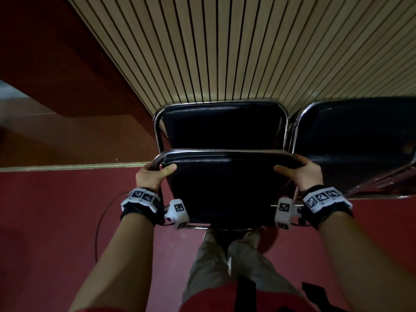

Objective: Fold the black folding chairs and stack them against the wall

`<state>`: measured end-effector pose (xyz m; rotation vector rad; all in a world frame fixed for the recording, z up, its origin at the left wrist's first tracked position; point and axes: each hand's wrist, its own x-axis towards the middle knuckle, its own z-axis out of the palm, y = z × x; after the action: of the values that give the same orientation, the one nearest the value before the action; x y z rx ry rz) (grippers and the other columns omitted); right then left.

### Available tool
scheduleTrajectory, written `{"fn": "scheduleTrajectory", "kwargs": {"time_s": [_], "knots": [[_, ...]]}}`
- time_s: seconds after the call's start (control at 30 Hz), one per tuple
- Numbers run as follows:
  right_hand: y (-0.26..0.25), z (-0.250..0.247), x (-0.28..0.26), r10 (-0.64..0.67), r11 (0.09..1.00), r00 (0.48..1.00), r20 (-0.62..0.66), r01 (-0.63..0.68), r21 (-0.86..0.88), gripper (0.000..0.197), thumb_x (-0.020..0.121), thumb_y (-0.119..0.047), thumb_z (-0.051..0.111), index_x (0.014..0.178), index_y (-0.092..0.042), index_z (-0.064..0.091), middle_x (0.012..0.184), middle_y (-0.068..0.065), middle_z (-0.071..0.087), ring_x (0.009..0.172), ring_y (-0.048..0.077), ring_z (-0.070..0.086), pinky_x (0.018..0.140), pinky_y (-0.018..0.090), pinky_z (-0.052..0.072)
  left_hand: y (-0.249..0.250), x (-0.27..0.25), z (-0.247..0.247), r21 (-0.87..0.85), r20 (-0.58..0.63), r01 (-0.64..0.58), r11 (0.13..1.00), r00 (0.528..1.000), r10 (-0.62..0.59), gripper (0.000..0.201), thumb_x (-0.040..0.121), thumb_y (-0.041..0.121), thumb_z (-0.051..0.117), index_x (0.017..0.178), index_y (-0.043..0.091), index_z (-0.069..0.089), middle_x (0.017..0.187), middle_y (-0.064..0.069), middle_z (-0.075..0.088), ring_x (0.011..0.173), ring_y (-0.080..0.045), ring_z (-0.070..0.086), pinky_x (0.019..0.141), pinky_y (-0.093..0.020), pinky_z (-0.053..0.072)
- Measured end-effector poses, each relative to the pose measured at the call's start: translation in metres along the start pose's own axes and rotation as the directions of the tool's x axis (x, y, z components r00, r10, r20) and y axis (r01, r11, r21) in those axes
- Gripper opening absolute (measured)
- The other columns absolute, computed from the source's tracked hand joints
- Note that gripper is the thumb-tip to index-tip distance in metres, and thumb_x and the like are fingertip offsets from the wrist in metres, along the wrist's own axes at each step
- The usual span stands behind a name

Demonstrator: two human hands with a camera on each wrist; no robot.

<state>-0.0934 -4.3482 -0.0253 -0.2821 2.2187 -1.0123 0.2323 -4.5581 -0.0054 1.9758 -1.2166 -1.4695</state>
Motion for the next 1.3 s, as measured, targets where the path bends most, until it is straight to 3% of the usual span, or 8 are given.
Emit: {"fn": "scheduleTrajectory", "kwargs": {"time_s": [0.13, 0.2, 0.4, 0.67, 0.77, 0.97, 1.17, 1.3], "knots": [[0.000, 0.006, 0.004, 0.037, 0.997, 0.998, 0.041, -0.040, 0.061, 0.059, 0.065, -0.023, 0.090, 0.119, -0.015, 0.067, 0.107, 0.004, 0.068, 0.093, 0.016, 0.063, 0.080, 0.023, 0.046, 0.002, 0.012, 0.001, 0.030, 0.011, 0.023, 0.999, 1.000, -0.023, 0.071, 0.071, 0.026, 0.090, 0.131, 0.003, 0.060, 0.120, -0.007, 0.065, 0.103, -0.018, 0.056, 0.091, -0.026, 0.042], [-0.003, 0.011, 0.006, 0.042, 0.996, 0.998, 0.043, -0.046, 0.082, 0.059, 0.066, -0.021, 0.090, 0.120, -0.015, 0.066, 0.109, 0.004, 0.068, 0.094, 0.017, 0.063, 0.081, 0.024, 0.047, 0.002, 0.018, 0.001, 0.034, 0.015, 0.024, 0.999, 1.000, -0.024, 0.067, 0.074, 0.023, 0.088, 0.131, 0.003, 0.060, 0.112, -0.004, 0.062, 0.104, -0.020, 0.056, 0.090, -0.026, 0.041], [-0.012, 0.022, 0.016, 0.029, 0.998, 0.999, 0.020, -0.030, 0.056, 0.075, 0.063, -0.035, 0.091, 0.131, -0.020, 0.061, 0.117, 0.000, 0.066, 0.108, 0.020, 0.062, 0.095, 0.031, 0.050, 0.007, 0.036, 0.002, 0.036, 0.050, 0.004, 0.999, 0.999, -0.006, 0.061, 0.075, 0.028, 0.087, 0.127, 0.006, 0.063, 0.114, -0.005, 0.066, 0.107, -0.021, 0.060, 0.089, -0.026, 0.042], [-0.007, 0.022, 0.020, 0.023, 1.000, 0.999, 0.035, -0.023, 0.017, 0.069, 0.056, -0.043, 0.092, 0.118, -0.027, 0.070, 0.107, -0.007, 0.071, 0.098, 0.012, 0.066, 0.086, 0.023, 0.051, 0.000, 0.050, 0.001, 0.023, 0.021, 0.019, 1.000, 1.000, -0.020, 0.072, 0.066, 0.033, 0.092, 0.127, 0.008, 0.063, 0.109, -0.003, 0.066, 0.103, -0.020, 0.061, 0.091, -0.027, 0.045], [-0.007, 0.018, 0.022, 0.030, 1.000, 0.998, 0.049, -0.030, -0.004, 0.058, 0.058, -0.038, 0.092, 0.111, -0.026, 0.073, 0.100, -0.005, 0.073, 0.091, 0.009, 0.068, 0.076, 0.017, 0.048, -0.006, 0.054, 0.001, 0.032, 0.026, 0.037, 0.999, 0.999, -0.038, 0.074, 0.062, 0.037, 0.094, 0.124, 0.010, 0.065, 0.108, -0.004, 0.068, 0.104, -0.023, 0.063, 0.094, -0.030, 0.048], [-0.013, 0.015, 0.026, 0.024, 0.999, 0.999, 0.037, -0.025, 0.040, 0.054, 0.063, -0.029, 0.091, 0.113, -0.022, 0.072, 0.099, -0.005, 0.073, 0.086, 0.003, 0.066, 0.067, 0.009, 0.045, -0.010, 0.055, 0.008, 0.040, 0.022, 0.063, 0.997, 0.998, -0.064, 0.070, 0.063, 0.038, 0.094, 0.121, 0.010, 0.066, 0.105, -0.005, 0.068, 0.100, -0.023, 0.063, 0.099, -0.035, 0.050], [-0.017, 0.018, 0.024, 0.043, 0.996, 0.999, -0.012, -0.042, 0.073, 0.062, 0.066, -0.032, 0.089, 0.123, -0.021, 0.066, 0.113, -0.005, 0.068, 0.104, 0.015, 0.064, 0.083, 0.021, 0.048, -0.008, 0.052, 0.016, 0.067, 0.071, 0.040, 0.997, 0.996, -0.044, 0.067, 0.065, 0.043, 0.091, 0.118, 0.010, 0.068, 0.106, -0.001, 0.070, 0.102, -0.021, 0.066, 0.088, -0.028, 0.047], [-0.014, 0.024, 0.011, 0.106, 0.990, 0.992, -0.073, -0.098, 0.104, 0.081, 0.074, -0.039, 0.084, 0.143, -0.021, 0.046, 0.125, -0.004, 0.056, 0.114, 0.017, 0.053, 0.095, 0.027, 0.042, -0.008, 0.045, 0.019, -0.044, 0.130, 0.039, 0.998, 0.991, -0.033, 0.060, 0.072, 0.034, 0.088, 0.123, 0.011, 0.064, 0.117, -0.002, 0.069, 0.111, -0.021, 0.064, 0.091, -0.029, 0.047]]}}
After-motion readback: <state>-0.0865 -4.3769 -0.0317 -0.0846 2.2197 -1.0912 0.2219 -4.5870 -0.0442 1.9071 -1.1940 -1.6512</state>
